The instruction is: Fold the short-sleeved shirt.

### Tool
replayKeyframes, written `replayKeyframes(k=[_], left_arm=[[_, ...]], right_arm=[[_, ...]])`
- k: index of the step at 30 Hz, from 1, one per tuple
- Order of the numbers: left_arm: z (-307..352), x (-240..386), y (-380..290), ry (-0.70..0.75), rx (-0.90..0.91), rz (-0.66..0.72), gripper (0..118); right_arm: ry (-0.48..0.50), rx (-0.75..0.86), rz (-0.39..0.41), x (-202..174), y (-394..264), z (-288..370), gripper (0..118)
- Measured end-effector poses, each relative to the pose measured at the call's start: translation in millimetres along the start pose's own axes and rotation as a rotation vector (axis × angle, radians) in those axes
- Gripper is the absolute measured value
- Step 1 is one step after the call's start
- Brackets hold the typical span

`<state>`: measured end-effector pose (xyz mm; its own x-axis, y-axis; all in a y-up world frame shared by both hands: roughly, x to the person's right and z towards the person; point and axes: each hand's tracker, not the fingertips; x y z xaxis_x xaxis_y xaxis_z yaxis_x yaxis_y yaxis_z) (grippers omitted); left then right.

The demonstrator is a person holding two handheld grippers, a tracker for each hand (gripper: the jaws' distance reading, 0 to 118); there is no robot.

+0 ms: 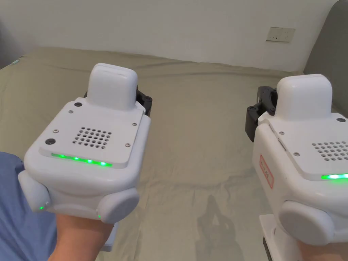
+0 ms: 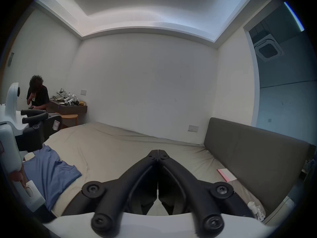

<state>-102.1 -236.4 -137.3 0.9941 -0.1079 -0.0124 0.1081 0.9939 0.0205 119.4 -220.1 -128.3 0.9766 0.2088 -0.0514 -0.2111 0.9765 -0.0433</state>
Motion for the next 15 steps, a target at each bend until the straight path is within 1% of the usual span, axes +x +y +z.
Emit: replayKeyframes(k=[2, 6, 12, 15], left_arm=[[0, 0, -1, 0.017, 0.007, -0.003, 0], [1, -2, 1, 0.019, 0.004, -0.002, 0], [4, -12, 6, 0.034, 0.007, -0.005, 0], [8, -21, 7, 0.053, 0.001, -0.023, 0]], right_arm=[[0.012, 0.001, -0.031, 0, -3, -1, 1], [0.002, 0.006, -0.015, -2, -5, -1, 1], [0.019, 0.014, -0.023, -6, -6, -3, 1], [0.044, 0.017, -0.037, -12, -6, -7, 1]])
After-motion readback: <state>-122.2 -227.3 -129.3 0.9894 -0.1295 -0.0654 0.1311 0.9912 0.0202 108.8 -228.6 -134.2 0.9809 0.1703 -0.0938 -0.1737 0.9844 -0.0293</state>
